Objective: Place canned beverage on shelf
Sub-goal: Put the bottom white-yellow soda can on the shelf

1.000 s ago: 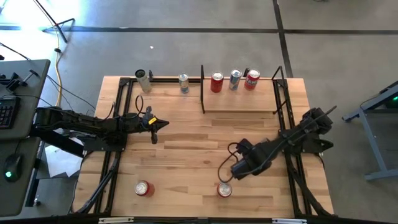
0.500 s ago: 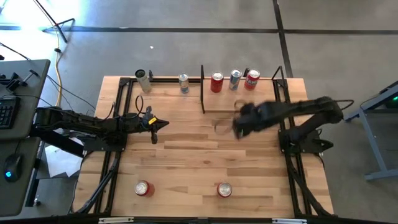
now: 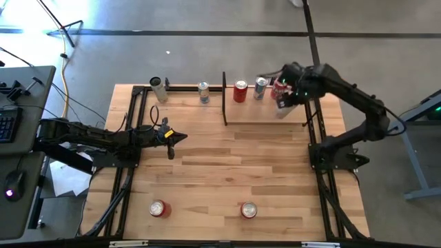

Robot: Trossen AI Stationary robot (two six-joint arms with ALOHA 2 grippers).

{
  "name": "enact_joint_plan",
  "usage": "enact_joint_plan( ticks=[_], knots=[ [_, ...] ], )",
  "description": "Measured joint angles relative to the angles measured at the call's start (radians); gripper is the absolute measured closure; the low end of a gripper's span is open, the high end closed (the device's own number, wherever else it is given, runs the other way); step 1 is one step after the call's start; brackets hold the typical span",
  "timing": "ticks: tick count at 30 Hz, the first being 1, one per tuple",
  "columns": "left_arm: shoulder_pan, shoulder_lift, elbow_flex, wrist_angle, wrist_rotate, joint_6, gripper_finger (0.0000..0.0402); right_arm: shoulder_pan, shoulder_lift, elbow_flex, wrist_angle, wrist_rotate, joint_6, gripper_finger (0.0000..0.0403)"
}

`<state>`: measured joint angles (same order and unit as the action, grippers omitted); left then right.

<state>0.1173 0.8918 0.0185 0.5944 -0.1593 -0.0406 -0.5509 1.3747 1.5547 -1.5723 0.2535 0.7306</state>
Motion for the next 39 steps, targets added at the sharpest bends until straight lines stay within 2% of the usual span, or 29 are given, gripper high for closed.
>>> enact_joint_plan(
  ticks=[7,15,24,28,39],
  knots=[
    [0.0,0.0,0.0,0.0,0.0,0.0,0.0401,-0.237,0.038,0.0,0.001,0.009,-0.165,0.0159],
    [0.0,0.0,0.0,0.0,0.0,0.0,0.0401,-0.406,0.128,0.0,0.024,0.026,-0.284,0.0159],
    [0.0,0.0,0.0,0.007,0.0,-0.007,0.0401,-0.458,0.265,0.102,0.095,0.031,-0.341,0.0159],
    [0.0,0.0,0.0,0.004,0.001,-0.016,0.0401,-0.492,0.311,0.135,0.06,0.051,-0.346,0.0159],
    [0.0,0.0,0.0,0.008,0.003,-0.01,0.0401,-0.497,0.322,0.147,0.096,0.058,-0.347,0.0159]
  ],
)
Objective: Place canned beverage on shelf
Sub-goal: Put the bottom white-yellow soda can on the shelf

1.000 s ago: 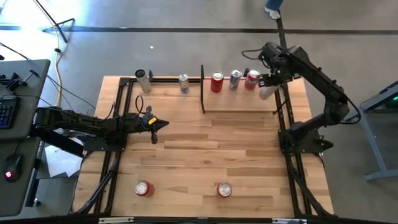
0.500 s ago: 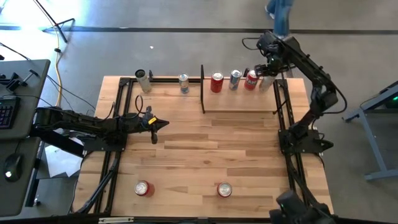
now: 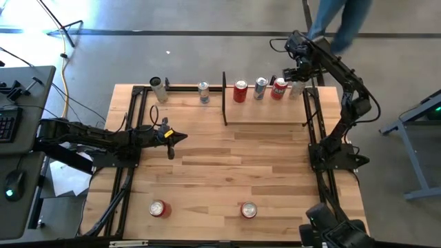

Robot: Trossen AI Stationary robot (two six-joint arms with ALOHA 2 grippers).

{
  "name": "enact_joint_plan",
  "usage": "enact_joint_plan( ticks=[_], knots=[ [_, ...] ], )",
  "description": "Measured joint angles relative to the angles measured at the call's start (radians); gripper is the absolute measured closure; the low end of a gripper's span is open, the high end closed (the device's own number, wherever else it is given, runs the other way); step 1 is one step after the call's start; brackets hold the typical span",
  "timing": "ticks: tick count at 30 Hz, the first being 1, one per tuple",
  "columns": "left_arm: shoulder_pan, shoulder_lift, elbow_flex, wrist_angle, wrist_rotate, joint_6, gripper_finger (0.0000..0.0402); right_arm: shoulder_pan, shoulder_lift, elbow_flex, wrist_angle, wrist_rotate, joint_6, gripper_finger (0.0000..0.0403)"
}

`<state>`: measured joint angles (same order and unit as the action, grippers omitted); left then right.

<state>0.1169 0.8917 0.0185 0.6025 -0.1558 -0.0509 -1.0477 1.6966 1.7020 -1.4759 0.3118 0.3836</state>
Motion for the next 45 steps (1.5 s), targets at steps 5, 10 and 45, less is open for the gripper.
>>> enact_joint_plan(
  ticks=[5,10,45],
  knots=[
    [0.0,0.0,0.0,0.0,0.0,0.0,0.0401,0.0,0.0,0.0,0.012,0.001,0.007,0.0159],
    [0.0,0.0,0.0,0.0,0.0,0.0,0.0401,0.0,0.0,0.0,0.014,-0.001,0.041,0.0159],
    [0.0,0.0,0.0,0.031,0.0,0.003,0.0401,0.008,0.001,-0.066,0.051,-0.009,0.104,0.011]
  ],
)
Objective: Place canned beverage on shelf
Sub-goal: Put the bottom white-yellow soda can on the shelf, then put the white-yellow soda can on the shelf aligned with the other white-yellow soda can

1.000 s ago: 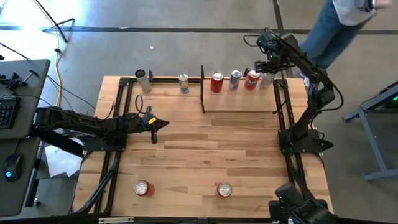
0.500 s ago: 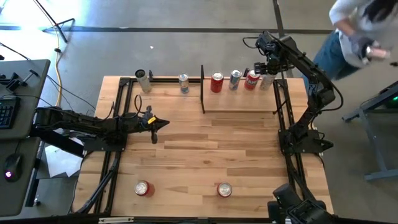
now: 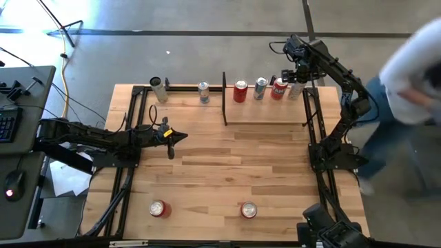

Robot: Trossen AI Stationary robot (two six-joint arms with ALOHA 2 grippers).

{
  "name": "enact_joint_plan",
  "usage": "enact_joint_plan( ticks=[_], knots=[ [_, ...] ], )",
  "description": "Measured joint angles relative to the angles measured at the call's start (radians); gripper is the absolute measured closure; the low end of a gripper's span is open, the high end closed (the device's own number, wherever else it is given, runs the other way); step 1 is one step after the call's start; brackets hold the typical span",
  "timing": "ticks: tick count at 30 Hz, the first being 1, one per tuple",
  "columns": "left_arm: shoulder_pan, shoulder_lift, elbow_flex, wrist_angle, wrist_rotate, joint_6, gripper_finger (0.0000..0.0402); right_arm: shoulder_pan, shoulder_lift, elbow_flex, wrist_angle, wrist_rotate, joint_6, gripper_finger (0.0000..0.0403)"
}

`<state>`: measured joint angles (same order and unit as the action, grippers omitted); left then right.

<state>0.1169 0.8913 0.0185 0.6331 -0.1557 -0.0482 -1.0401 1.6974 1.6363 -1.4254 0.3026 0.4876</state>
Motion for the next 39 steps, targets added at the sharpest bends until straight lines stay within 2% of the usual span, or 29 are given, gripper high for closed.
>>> enact_joint_plan(
  ticks=[14,20,27,30,33,35,39],
  knots=[
    [0.0,0.0,0.0,0.0,0.0,0.0,0.0401,0.0,0.001,0.091,-0.044,-0.026,-0.014,0.0109],
    [0.0,0.0,0.0,-0.001,0.0,0.0,0.0401,0.001,0.001,0.155,-0.116,-0.025,-0.035,0.0109],
    [0.0,0.0,0.0,0.0,0.0,0.0,0.0401,0.085,-0.016,0.249,-0.142,-0.021,-0.122,0.0118],
    [0.0,0.0,0.0,-0.001,0.0,0.006,0.0401,0.163,-0.033,0.267,-0.123,0.018,-0.167,0.0145],
    [0.0,0.0,0.0,-0.001,0.0,0.006,0.0401,0.268,-0.066,0.242,-0.034,0.071,-0.221,0.019],
    [0.0,0.0,0.0,0.0,0.0,0.008,0.0401,0.339,-0.095,0.199,0.054,0.057,-0.266,0.0228],
    [0.0,0.0,0.0,0.0,0.013,0.012,0.0401,0.474,-0.159,0.066,0.259,-0.045,-0.388,0.0312]
  ],
)
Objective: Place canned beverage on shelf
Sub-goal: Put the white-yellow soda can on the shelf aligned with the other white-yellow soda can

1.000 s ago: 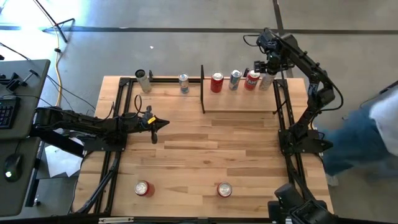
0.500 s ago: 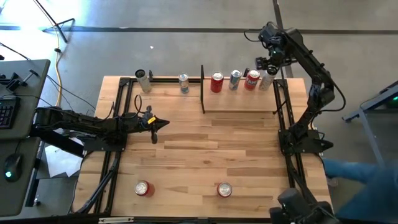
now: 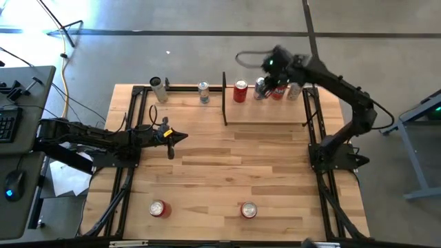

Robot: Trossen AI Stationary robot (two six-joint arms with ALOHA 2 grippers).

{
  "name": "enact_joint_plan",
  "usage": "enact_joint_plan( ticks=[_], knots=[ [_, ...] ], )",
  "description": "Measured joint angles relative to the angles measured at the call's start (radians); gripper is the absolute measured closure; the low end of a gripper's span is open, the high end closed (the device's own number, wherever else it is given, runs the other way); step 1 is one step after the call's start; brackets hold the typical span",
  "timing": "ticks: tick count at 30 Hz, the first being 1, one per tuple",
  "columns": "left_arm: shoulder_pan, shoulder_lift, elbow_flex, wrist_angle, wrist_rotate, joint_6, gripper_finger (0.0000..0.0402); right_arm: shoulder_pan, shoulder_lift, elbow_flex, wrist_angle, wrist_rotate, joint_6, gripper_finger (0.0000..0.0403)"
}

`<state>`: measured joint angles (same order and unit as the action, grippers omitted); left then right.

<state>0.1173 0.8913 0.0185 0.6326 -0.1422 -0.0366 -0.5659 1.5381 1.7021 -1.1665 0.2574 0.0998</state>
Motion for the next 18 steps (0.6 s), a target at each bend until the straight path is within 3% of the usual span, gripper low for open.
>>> enact_joint_plan(
  ticks=[3,5,13,18],
  knots=[
    [0.0,0.0,0.011,-0.017,0.01,0.015,0.0401,0.093,-0.055,-0.128,0.166,-0.014,-0.044,0.0376],
    [0.0,0.0,0.038,-0.06,0.01,0.03,0.0401,0.154,-0.094,-0.228,0.277,-0.003,-0.075,0.0395],
    [0.043,0.0,0.338,-0.639,0.045,0.079,0.0401,0.387,-0.208,-0.625,0.7,0.065,-0.124,0.0388],
    [0.091,0.0,0.485,-0.821,0.045,0.136,0.0401,0.516,-0.229,-0.83,0.968,0.135,-0.1,0.04]
  ],
)
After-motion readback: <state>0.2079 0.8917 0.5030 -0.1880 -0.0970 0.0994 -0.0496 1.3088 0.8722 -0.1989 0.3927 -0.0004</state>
